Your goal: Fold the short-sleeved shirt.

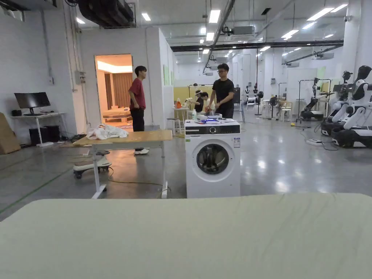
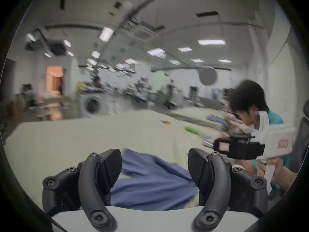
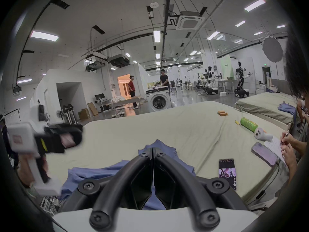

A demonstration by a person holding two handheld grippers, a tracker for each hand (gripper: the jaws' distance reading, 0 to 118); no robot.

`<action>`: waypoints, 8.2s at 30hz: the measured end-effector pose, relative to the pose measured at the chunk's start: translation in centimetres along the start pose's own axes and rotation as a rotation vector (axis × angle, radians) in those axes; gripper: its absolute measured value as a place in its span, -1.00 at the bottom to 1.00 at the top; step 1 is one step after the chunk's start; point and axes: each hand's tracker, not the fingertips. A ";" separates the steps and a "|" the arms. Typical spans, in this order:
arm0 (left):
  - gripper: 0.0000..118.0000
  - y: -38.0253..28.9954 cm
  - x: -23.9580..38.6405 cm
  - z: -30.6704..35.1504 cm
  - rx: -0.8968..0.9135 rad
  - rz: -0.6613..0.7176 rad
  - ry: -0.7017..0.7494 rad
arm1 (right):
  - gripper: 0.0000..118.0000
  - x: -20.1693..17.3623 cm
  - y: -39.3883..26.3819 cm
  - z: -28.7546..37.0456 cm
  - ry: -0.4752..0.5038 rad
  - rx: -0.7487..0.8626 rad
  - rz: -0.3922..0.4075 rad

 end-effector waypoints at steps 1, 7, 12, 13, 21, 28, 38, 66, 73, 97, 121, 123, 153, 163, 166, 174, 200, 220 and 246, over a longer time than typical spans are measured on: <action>0.42 0.6 -0.7 2.3 0.041 -0.001 0.087 | -1.00 -0.4 0.2 -0.1 0.014 0.007 0.007; 0.35 0.5 -3.6 13.7 0.154 0.041 0.373 | -1.00 -2.9 1.0 -0.5 0.095 0.040 0.075; -0.46 -0.4 -2.4 18.8 0.163 -0.039 0.587 | -1.00 -4.6 0.8 -0.9 0.134 0.048 0.098; -0.59 -0.5 -2.3 19.3 0.162 -0.036 0.592 | -1.00 -4.9 0.7 -0.9 0.142 0.047 0.096; -1.00 -1.6 -1.5 21.5 0.132 0.018 0.623 | -1.00 -6.0 0.4 -0.5 0.162 0.036 0.144; -1.00 -1.8 -1.2 21.3 0.130 0.019 0.654 | -1.00 -6.2 0.4 -0.5 0.169 0.041 0.134; 0.10 -5.7 -11.0 14.8 -0.201 0.270 0.591 | -1.00 -5.4 -1.1 -0.8 0.166 -0.009 0.130; -0.96 -17.0 -24.3 -1.3 -0.692 0.339 0.608 | 0.31 3.3 -1.2 -16.8 0.038 -0.307 0.068; -0.96 -17.0 -24.9 -1.0 -0.690 0.404 0.590 | 0.29 8.8 -3.6 -35.2 -0.062 -0.664 0.058; -1.00 5.0 -20.5 9.5 -0.069 0.247 0.488 | -0.97 7.7 13.0 -15.8 -0.032 -0.127 0.060; -1.00 26.3 -24.2 4.2 0.181 0.013 0.659 | -0.97 -1.1 37.3 -20.9 -0.092 0.228 0.195; -1.00 26.9 -25.5 2.5 0.180 0.018 0.674 | -0.97 -1.5 38.3 -22.8 -0.115 0.228 0.214; -1.00 22.0 -34.9 -10.3 -0.023 0.156 0.704 | -0.97 -1.4 36.8 -36.3 -0.177 0.090 0.203; -1.00 11.6 -29.7 -2.7 -0.103 0.205 0.606 | -0.97 1.0 26.0 -26.9 -0.038 0.092 0.101; -1.00 8.4 -27.6 1.0 -0.115 0.213 0.572 | -0.97 1.9 21.5 -22.8 -0.016 0.039 0.126; -1.00 -3.8 -21.3 10.7 -0.175 0.298 0.483 | -0.97 5.3 6.6 -11.1 -0.009 -0.036 0.069; 0.44 -15.1 -10.2 19.3 -0.130 0.185 0.695 | 0.33 7.9 -11.3 -0.1 -0.205 -0.222 -0.077; -1.00 -4.8 -2.3 20.9 0.105 0.063 0.615 | -1.00 -1.4 -3.6 2.2 -0.011 -0.027 0.154; 0.05 -21.4 -14.8 17.9 -0.390 0.344 0.537 | -1.00 0.5 -6.5 2.1 -0.022 -0.176 0.056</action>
